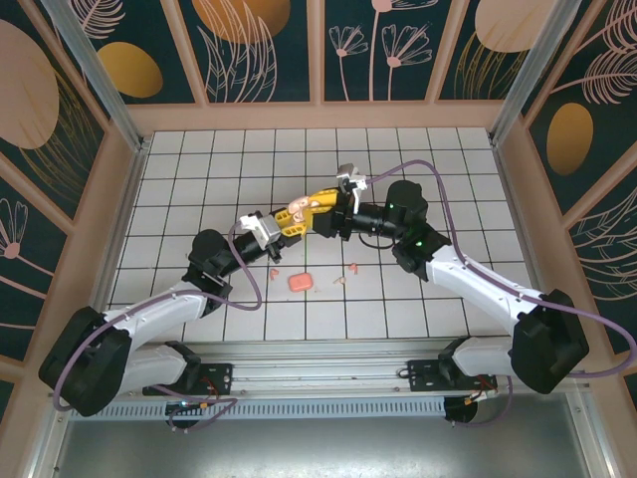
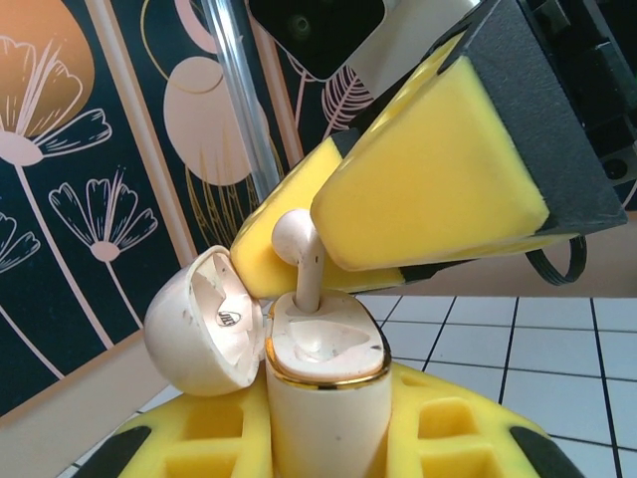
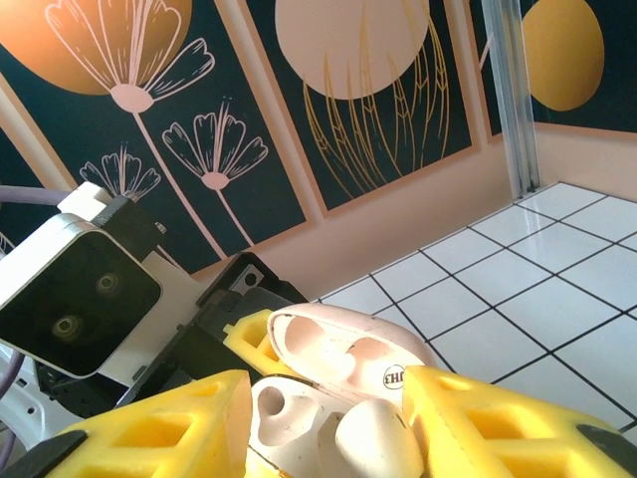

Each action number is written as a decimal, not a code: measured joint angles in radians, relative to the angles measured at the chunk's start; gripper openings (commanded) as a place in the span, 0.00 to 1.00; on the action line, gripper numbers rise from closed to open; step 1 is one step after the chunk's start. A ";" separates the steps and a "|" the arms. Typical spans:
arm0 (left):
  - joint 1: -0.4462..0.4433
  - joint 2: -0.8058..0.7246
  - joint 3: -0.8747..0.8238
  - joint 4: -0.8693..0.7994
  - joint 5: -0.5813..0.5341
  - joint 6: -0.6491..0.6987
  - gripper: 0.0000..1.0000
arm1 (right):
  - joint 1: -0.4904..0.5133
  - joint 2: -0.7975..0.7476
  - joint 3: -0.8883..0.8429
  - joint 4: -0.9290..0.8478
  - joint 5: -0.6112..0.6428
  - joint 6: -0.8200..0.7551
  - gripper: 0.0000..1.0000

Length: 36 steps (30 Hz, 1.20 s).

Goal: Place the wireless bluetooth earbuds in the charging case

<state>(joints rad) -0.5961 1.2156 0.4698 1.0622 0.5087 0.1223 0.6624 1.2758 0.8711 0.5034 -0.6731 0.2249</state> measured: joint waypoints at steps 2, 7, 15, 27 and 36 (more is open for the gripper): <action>0.000 0.010 0.000 0.021 -0.002 -0.015 0.12 | -0.002 0.000 0.007 -0.005 0.000 0.011 0.47; -0.001 0.023 0.000 0.060 -0.005 -0.039 0.12 | -0.002 0.000 0.027 -0.021 -0.002 0.028 0.48; -0.001 0.029 0.000 0.085 -0.014 -0.049 0.12 | -0.002 0.003 0.060 -0.056 -0.002 0.060 0.51; -0.001 0.029 0.000 0.090 -0.017 -0.049 0.12 | -0.009 0.003 0.077 -0.071 -0.002 0.096 0.51; -0.004 0.029 0.000 0.090 -0.012 -0.049 0.12 | -0.018 0.003 0.097 -0.082 0.003 0.116 0.52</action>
<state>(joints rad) -0.5999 1.2446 0.4698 1.1519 0.4965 0.0734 0.6441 1.2793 0.9680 0.4210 -0.6704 0.3412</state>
